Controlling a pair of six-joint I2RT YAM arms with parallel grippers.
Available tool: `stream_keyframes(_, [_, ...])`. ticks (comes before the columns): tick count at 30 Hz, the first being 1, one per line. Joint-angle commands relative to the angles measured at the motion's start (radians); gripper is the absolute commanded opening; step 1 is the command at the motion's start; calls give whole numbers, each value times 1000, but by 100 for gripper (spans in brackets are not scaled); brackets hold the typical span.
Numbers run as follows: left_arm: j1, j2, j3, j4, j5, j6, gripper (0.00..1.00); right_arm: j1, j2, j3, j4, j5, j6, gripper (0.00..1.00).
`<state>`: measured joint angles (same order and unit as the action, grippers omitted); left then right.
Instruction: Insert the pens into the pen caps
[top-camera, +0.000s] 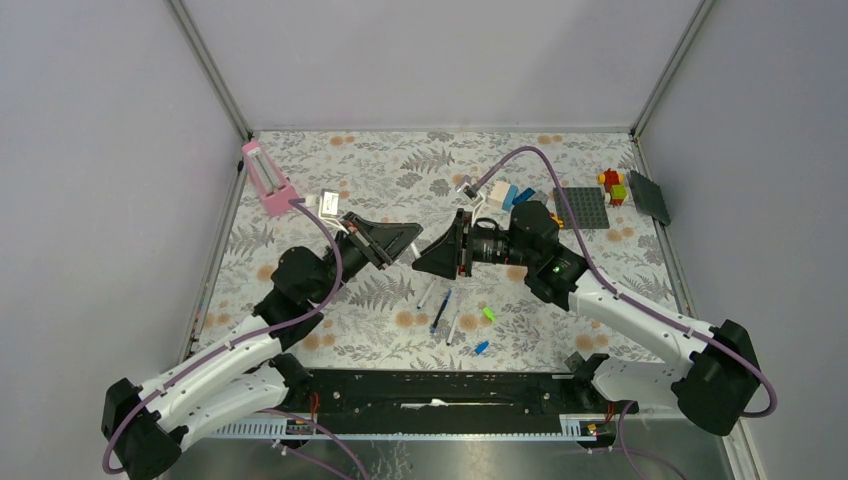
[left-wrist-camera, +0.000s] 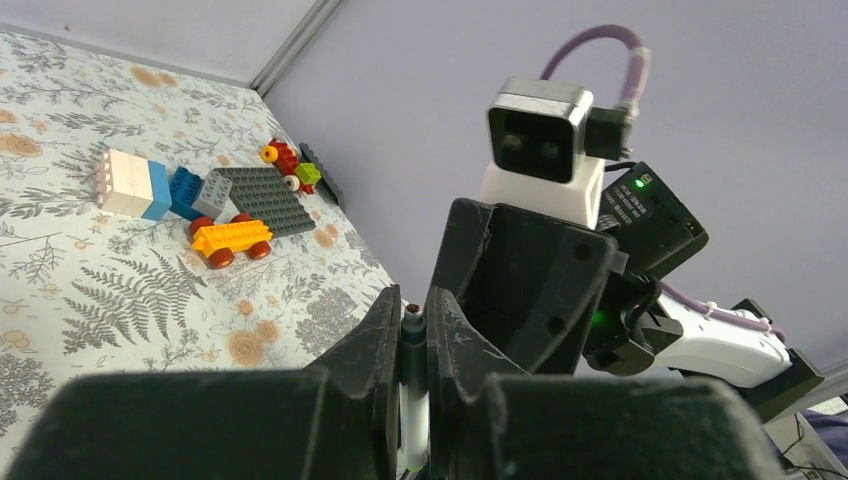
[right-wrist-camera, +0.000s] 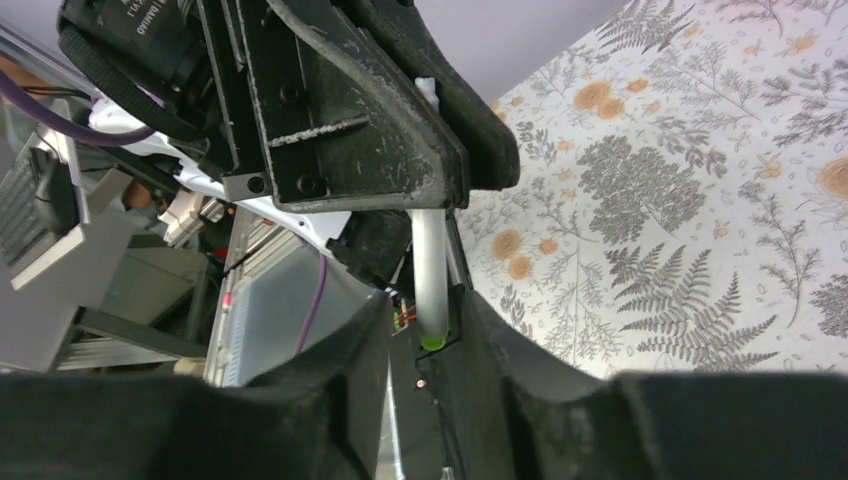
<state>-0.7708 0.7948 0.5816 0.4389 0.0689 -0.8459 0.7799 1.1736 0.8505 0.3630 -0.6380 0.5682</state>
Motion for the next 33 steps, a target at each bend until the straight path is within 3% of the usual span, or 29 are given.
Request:
stream_keyframes(1, [5, -12, -5, 64, -5, 2, 0, 7, -40, 24, 74, 20, -7, 51])
stream_keyframes(3, [6, -16, -8, 74, -5, -2, 0, 7, -45, 15, 101, 23, 3, 55])
stream_keyframes(11, [5, -11, -35, 135, -2, -33, 0, 7, -24, 5, 176, 14, 38, 44])
stream_keyframes(24, [6, 10, -61, 210, 2, -80, 0, 7, 8, 2, 200, 14, 50, 40])
stream_keyframes(33, [5, 15, -70, 226, -2, -87, 0, 7, 16, 0, 206, 15, 53, 30])
